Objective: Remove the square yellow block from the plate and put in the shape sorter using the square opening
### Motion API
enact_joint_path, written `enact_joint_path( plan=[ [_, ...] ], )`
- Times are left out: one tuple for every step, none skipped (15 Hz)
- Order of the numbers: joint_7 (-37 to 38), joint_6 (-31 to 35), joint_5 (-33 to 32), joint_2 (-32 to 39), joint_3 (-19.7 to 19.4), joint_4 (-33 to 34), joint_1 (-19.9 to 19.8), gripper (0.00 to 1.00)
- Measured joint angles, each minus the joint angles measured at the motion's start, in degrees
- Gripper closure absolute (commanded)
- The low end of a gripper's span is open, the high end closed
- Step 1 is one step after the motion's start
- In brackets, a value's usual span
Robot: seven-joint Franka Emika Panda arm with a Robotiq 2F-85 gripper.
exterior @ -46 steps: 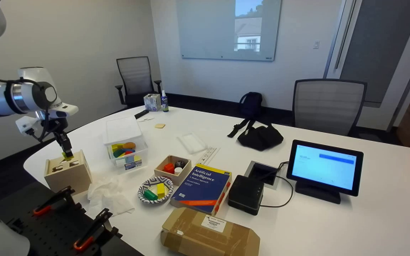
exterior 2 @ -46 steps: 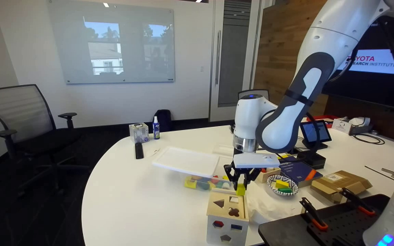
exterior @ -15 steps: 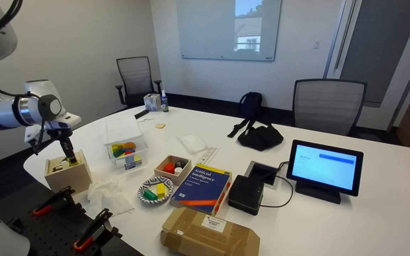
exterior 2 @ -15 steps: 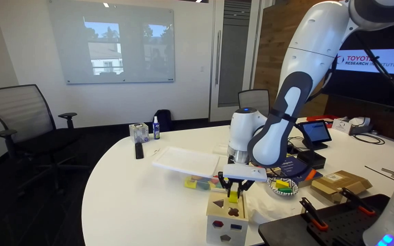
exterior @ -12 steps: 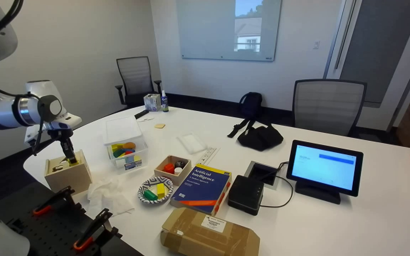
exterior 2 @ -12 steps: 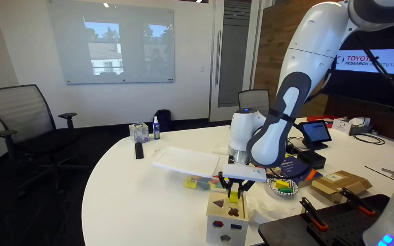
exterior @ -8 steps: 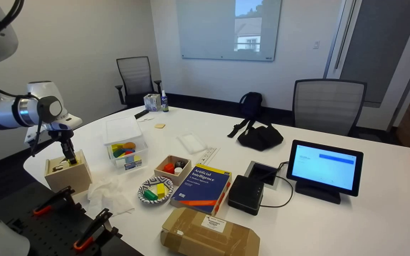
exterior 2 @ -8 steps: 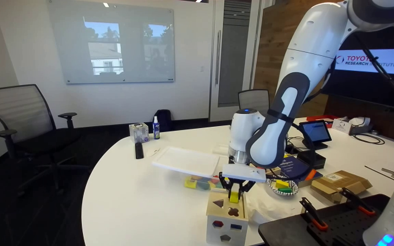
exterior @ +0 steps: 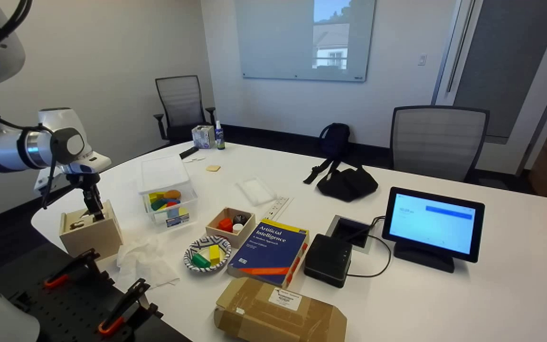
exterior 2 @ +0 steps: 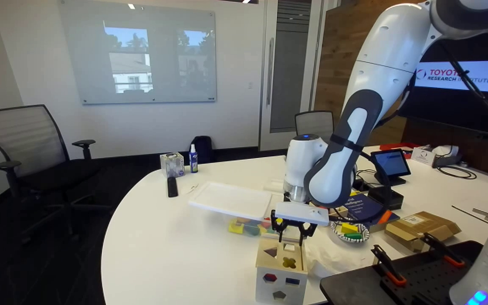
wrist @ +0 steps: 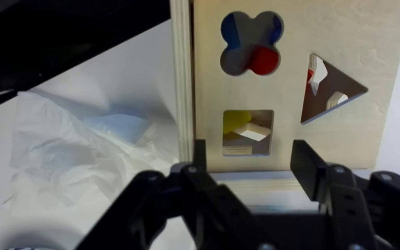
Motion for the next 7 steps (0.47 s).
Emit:
enact_joint_path(
  plan=[
    [0.0,0.0,0.0,-0.3,-0.1,0.0,0.0,0.00],
    [0.0,0.1,0.0,-0.7,-0.2,0.0,0.0,0.00],
    [0.0,0.1,0.0,-1.3,-0.2,0.0,0.0,0.00],
    [0.0,0.1,0.0,-2.2,-0.2,-0.1,0.0,0.00],
    [0.0,0.0,0.0,-3.1,-0.3,-0.2,0.0,0.00],
    [0.0,0.0,-0.1,-4.3,-0.3,-0.5,0.0,0.00],
    [0.0,0.0,-0.3,-5.8,-0.4,-1.0,0.0,0.00]
  ],
)
